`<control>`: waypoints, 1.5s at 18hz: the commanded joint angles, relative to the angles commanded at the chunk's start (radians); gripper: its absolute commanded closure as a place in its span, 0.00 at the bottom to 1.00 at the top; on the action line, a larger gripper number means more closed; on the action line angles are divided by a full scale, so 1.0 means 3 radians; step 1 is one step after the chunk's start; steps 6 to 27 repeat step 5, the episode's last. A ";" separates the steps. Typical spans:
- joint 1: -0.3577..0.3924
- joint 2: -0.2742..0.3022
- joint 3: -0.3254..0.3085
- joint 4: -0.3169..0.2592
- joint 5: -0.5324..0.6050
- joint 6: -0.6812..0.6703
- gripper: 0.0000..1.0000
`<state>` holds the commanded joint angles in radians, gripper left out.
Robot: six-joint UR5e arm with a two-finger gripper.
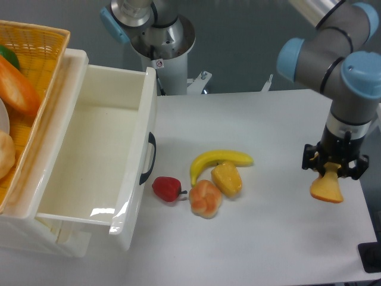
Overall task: Pick up the bread slice
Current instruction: 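Lift the held bread slice up and away from the fruit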
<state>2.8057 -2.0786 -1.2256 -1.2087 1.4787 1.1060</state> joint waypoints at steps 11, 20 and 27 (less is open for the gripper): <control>0.0015 0.0036 -0.0005 -0.0056 0.0015 -0.0015 1.00; 0.0015 0.0036 -0.0005 -0.0056 0.0015 -0.0015 1.00; 0.0015 0.0036 -0.0005 -0.0056 0.0015 -0.0015 1.00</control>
